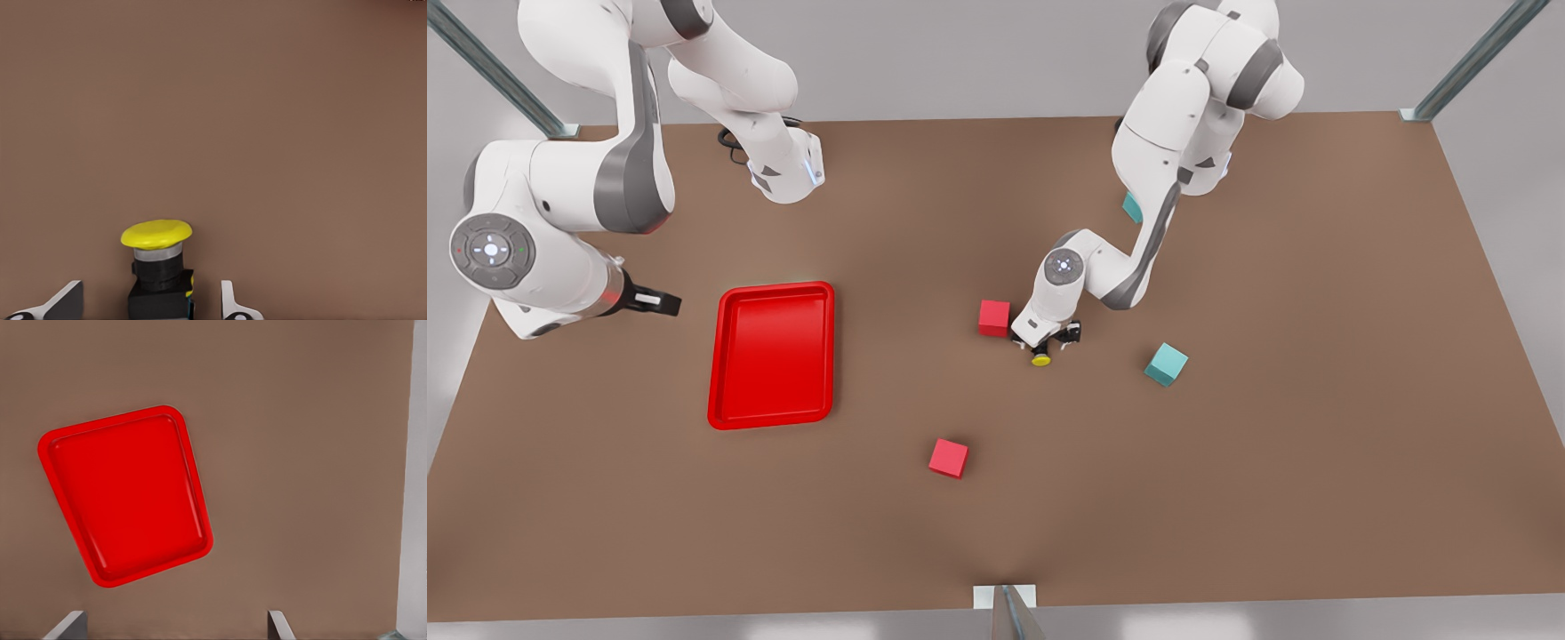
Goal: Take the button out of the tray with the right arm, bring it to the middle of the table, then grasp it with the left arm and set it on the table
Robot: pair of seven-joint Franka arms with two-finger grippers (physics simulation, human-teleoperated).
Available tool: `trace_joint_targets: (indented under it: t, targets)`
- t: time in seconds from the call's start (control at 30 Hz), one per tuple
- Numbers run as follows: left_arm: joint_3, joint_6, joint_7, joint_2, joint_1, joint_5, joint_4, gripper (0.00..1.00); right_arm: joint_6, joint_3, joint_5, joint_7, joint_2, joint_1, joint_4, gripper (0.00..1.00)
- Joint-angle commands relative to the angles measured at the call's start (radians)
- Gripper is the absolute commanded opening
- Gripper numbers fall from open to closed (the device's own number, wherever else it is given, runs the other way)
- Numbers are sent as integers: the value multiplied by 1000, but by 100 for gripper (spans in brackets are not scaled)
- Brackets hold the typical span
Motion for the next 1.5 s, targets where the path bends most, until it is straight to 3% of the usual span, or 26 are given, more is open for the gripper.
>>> trace_joint_targets:
  t: [0.0, 0.07, 0.13, 0.17, 0.5, 1.47]
  targets:
    - [0, 20, -61, 0, 0, 4, 1, 100, -20, 1, -1, -129, -1, 0, -1, 100]
    - [0, 20, -60, 0, 0, 4, 1, 100, -23, 1, -1, -129, -1, 0, 1, 100]
    - [0, 20, -60, 0, 0, 4, 1, 78, -28, 1, -1, -128, -1, 0, 1, 100]
    - [0, 20, -60, 0, 1, 4, 1, 72, -30, 0, -1, -128, -1, 0, -1, 100]
    - [0, 12, -63, 15, -5, -1, 9, 54, -34, 0, -1, -128, -1, 0, -1, 100]
    - [2, 1, -60, 23, -5, -2, 43, 48, -36, 0, -2, -128, 1, -2, -1, 100]
